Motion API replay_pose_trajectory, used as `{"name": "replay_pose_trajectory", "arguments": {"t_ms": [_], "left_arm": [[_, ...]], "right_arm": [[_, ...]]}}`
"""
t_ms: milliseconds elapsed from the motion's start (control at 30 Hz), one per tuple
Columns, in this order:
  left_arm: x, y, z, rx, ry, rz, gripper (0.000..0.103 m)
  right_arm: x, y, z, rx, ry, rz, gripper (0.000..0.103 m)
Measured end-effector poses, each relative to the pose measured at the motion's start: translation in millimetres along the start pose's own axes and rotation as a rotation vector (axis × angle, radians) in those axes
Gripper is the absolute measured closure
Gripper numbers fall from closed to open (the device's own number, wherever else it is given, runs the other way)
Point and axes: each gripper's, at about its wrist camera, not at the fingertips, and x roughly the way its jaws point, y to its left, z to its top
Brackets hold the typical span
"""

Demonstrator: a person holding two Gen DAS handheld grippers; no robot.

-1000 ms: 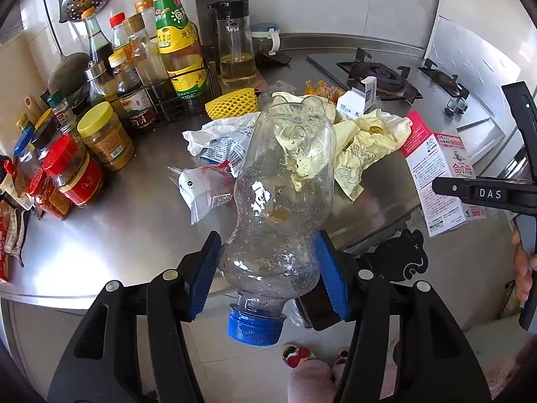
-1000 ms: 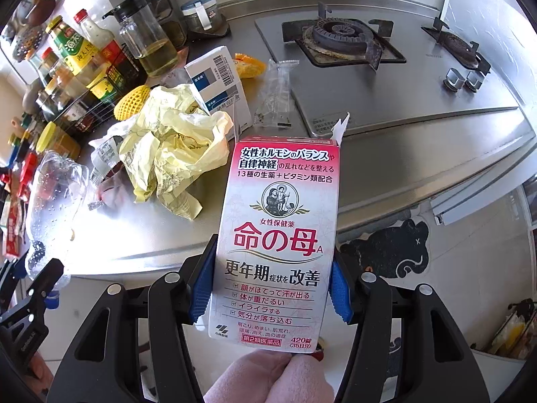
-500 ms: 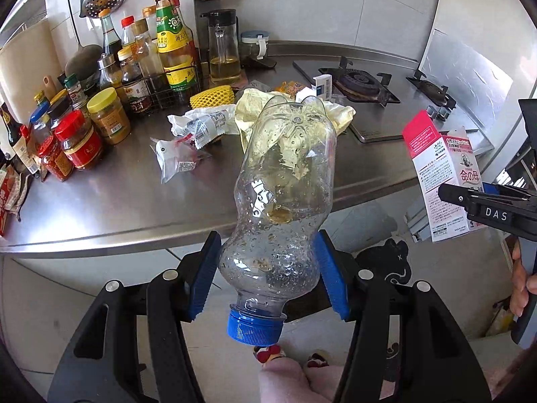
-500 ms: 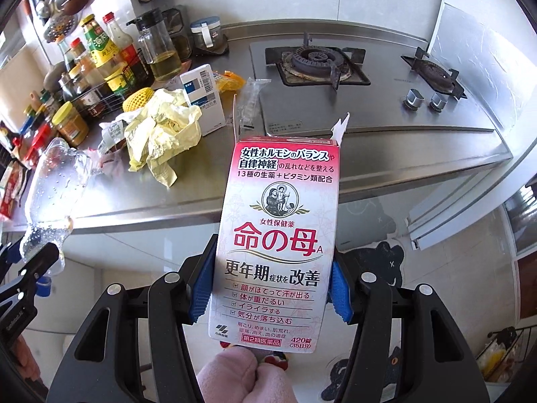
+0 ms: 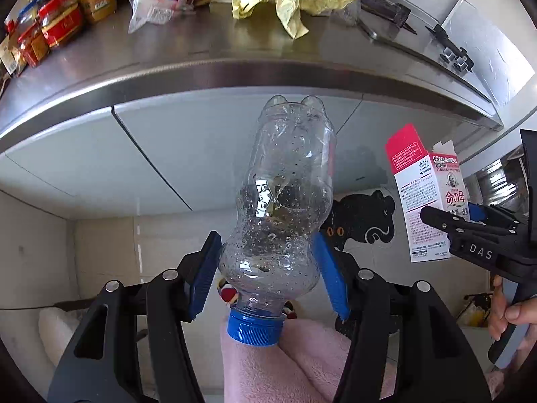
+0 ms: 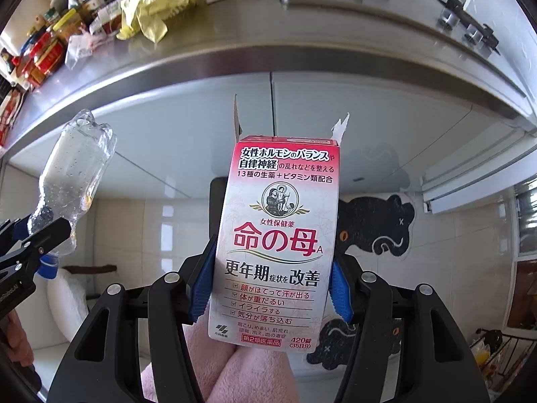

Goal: Collect trash
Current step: 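Carry the bottle and pink box down over the floor trash bin, then open both tools to drop the bottle and box into the bin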

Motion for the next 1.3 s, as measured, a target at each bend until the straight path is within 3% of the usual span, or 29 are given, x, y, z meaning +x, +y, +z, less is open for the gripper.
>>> {"name": "replay_pose_trajectory", "arguments": {"t_ms": [400,533,700,1000,1067,1167,1300], "left_arm": [[164.4,22.8,7.1,-0.132,0.240,-0.080,0.048],[218.6,26.0,14.3,-0.193,0.296,-0.114,0.048],[276.8,17.8,23.0,-0.166,0.345,-0.069,0.048],[320.5,13.8,27.4,-0.186,0.379,-0.076,0.048],[320.3,15.3,30.6,-0.196,0.378,-0.082,0.047],[310.2,13.6,30.3,-0.204,0.370,-0.097,0.036],[307.9,16.0,37.4,-0.218,0.356,-0.097,0.036]], "right_arm": [[170.5,-12.8,-1.2,0.057,0.182,0.148,0.044],[212.1,-8.7,-0.7,0.002,0.149,0.113,0.044],[253.1,-3.5,1.0,-0.096,0.142,0.071,0.044],[281.6,-5.5,14.1,-0.063,0.150,0.140,0.039],[284.1,-2.3,13.9,-0.065,0.160,0.143,0.039],[282.9,-0.6,14.1,-0.055,0.163,0.158,0.034],[277.6,2.2,17.5,-0.051,0.151,0.159,0.028]]}}
